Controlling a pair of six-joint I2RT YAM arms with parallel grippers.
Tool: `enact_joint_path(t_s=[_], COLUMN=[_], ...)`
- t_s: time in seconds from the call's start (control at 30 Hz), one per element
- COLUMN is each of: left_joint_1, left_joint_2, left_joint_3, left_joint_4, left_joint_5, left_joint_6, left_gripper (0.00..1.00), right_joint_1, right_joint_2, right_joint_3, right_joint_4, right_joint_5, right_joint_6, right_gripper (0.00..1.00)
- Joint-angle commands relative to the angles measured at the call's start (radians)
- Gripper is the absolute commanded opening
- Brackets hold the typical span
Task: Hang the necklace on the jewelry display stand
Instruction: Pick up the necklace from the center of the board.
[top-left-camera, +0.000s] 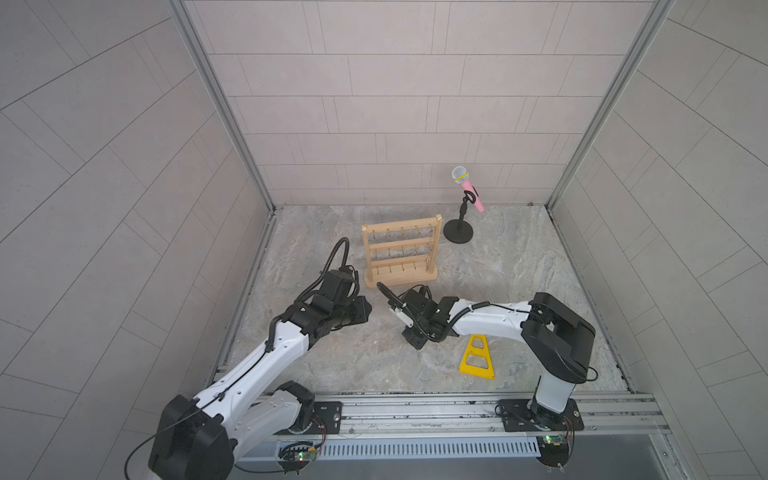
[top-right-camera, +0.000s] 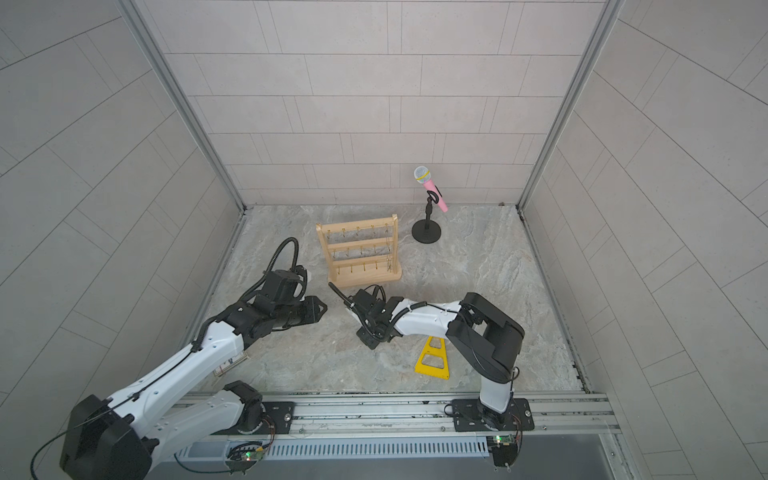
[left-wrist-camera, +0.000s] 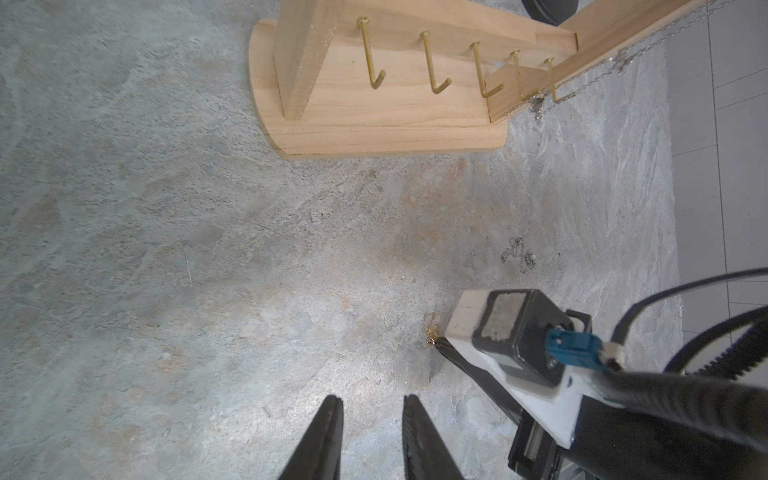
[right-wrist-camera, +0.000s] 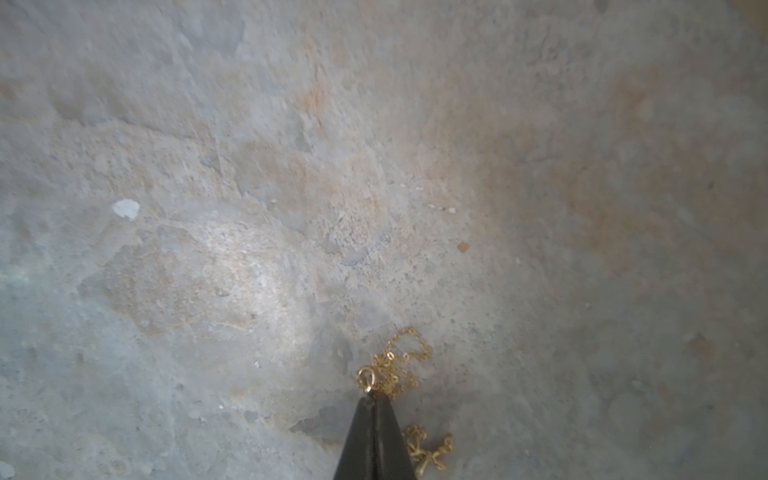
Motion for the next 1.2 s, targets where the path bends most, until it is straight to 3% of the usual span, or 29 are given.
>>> enact_joint_path(t_s=[0.0,0.47,0.8,1.17], left_joint_1=[0.005,-0.029,-0.139,-0.196], left_joint_2=[0.004,0.013,-0.020,-0.112], left_joint_3=[0.007,0.046,0.025,-0.152], left_joint_4=[-0.014,-0.023,0.151,0.598], left_joint_5=[0.012,0.038,0.112,0.102], left_joint_6=[0.029,0.063,0.096,0.171], left_gripper=[0.30,0.30,0.30,0.59], right_joint_1=[-0.001,-0.017,-0.018,-0.024], right_joint_2=[-0.061,-0.223,-0.358,-0.381], right_joint_3=[0.023,0.077,0.150,0.331], right_joint_4=[-0.044,-0.080,-0.132,-0.290], right_joint_5=[0.031,0.009,0.024,0.032], right_joint_6=[0.002,0.015,-0.001,-0.053], right_gripper=[0.05,0.00,0.00,0.00])
